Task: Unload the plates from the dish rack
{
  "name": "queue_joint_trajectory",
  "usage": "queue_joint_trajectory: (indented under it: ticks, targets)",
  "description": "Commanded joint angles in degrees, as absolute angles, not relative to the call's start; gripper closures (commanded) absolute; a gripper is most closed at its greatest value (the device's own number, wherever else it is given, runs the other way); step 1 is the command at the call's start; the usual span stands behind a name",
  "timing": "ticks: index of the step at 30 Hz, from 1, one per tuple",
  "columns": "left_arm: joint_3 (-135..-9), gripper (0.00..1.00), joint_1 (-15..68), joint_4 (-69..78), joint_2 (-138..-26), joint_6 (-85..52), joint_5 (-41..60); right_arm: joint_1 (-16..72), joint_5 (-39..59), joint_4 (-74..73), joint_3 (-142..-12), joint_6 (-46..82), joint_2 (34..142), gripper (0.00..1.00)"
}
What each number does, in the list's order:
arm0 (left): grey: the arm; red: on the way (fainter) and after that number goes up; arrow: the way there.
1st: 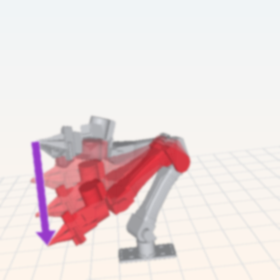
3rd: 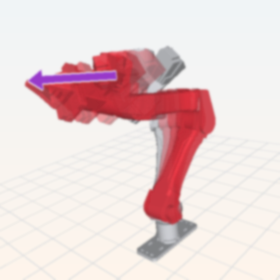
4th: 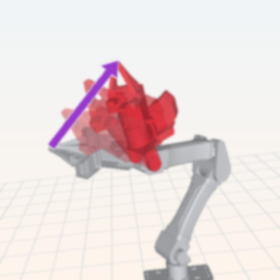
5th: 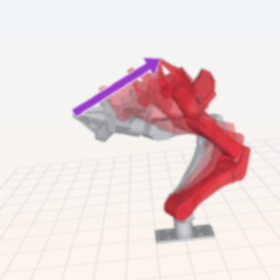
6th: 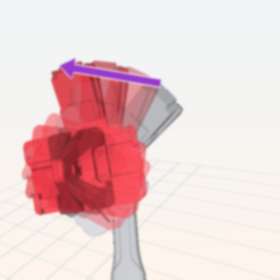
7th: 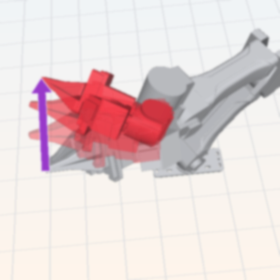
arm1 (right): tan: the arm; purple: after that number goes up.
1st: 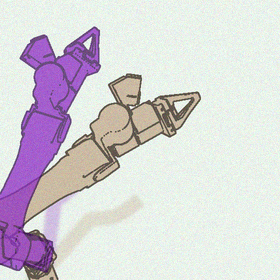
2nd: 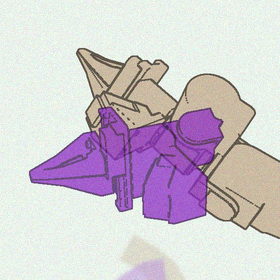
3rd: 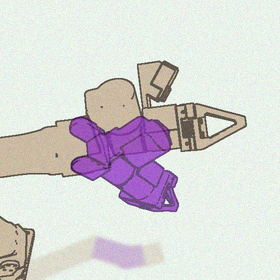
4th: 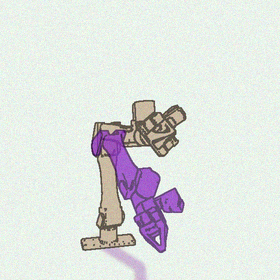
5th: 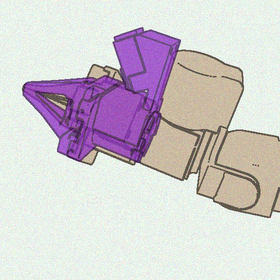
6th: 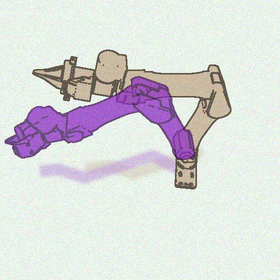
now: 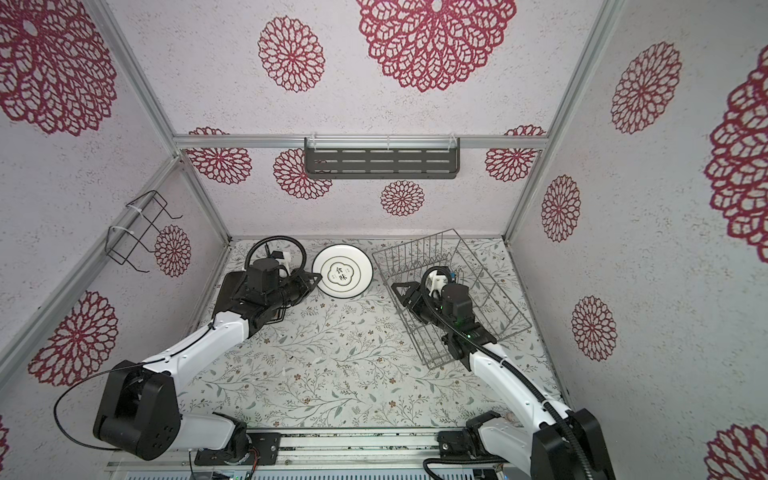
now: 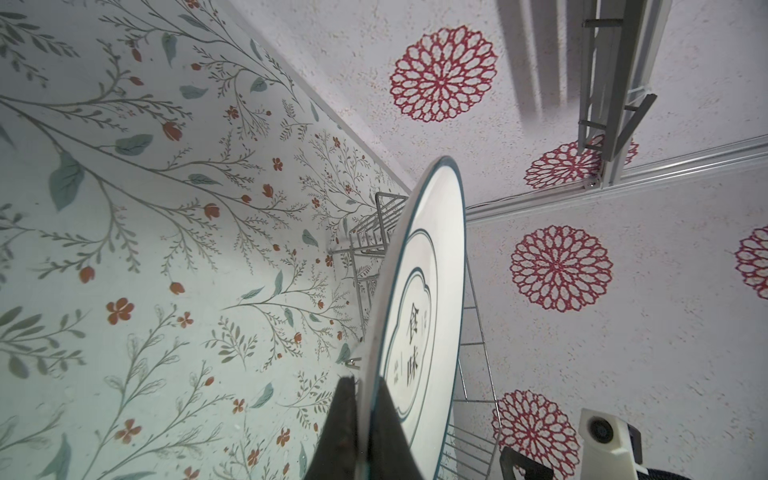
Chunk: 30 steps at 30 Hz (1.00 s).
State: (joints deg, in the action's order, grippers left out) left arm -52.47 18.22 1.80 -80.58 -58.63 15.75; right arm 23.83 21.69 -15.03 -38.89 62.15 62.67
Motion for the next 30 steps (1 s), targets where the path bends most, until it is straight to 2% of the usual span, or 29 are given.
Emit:
queue_joint_trajectory:
  ticks: [1,15,30]
  targets:
    - [-53.52,1.0,17.86,0.02,-79.54,-55.08,12.78,24.02,21.77,-15.21,-42.18,60.03,62.66,0.31]
    - [-53.09,1.0,15.76,1.73,-90.48,-52.34,12.47,24.14,22.24,-12.74,-43.72,58.32,64.28,0.26]
    - [-52.21,1.0,12.53,8.91,-99.29,-55.89,17.58,24.18,23.47,-11.55,-44.72,56.4,67.23,0.23]
